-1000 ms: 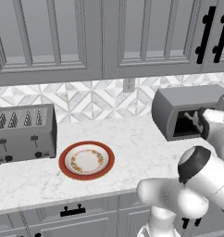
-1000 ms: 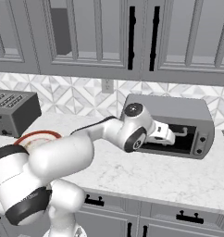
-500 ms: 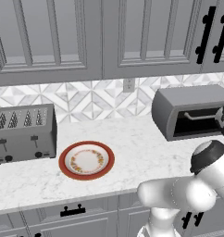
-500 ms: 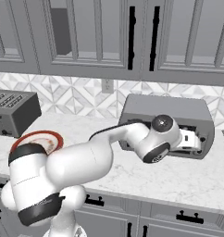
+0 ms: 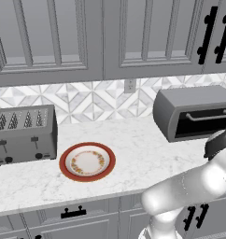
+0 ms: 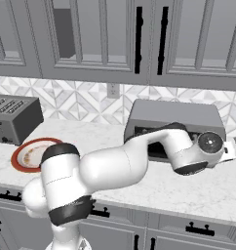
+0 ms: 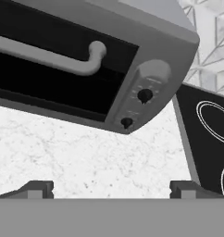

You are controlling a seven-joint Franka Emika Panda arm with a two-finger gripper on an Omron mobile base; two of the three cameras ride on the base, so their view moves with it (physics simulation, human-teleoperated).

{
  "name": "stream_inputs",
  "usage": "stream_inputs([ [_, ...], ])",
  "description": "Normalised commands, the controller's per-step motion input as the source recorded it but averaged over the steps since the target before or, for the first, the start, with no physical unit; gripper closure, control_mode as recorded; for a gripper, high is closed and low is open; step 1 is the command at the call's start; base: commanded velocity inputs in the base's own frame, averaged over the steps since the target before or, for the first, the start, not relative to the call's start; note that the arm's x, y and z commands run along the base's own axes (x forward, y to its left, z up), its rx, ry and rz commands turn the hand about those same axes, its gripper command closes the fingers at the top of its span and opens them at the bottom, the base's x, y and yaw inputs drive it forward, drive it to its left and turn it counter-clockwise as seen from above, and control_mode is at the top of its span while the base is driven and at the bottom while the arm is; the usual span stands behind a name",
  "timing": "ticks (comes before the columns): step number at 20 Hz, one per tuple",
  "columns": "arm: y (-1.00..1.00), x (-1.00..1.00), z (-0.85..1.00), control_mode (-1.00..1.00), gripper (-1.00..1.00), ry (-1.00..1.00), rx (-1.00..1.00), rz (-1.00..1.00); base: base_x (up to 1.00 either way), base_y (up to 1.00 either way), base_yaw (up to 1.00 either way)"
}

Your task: Pick up the kebab skewer and baguette bread, and place them inside the toaster oven. Close the toaster oven door and start by setting the timer.

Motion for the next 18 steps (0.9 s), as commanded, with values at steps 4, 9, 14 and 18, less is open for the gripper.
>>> stream_inputs([
  [4,-0.56,0.00,0.00,-1.00,-1.00,0.00,-0.07,0.26,0.00,0.00,0.00],
  [9,-0.23,0.01,0.00,-1.00,-1.00,-0.01,-0.11,0.18,0.00,0.00,0.00],
  [14,0.00,0.23,-0.03,-1.00,-1.00,-0.11,-0.06,0.09,0.00,0.00,0.00],
  [18,0.00,0.03,-0.21,-1.00,-1.00,-0.19,-0.01,0.05,0.00,0.00,0.00],
])
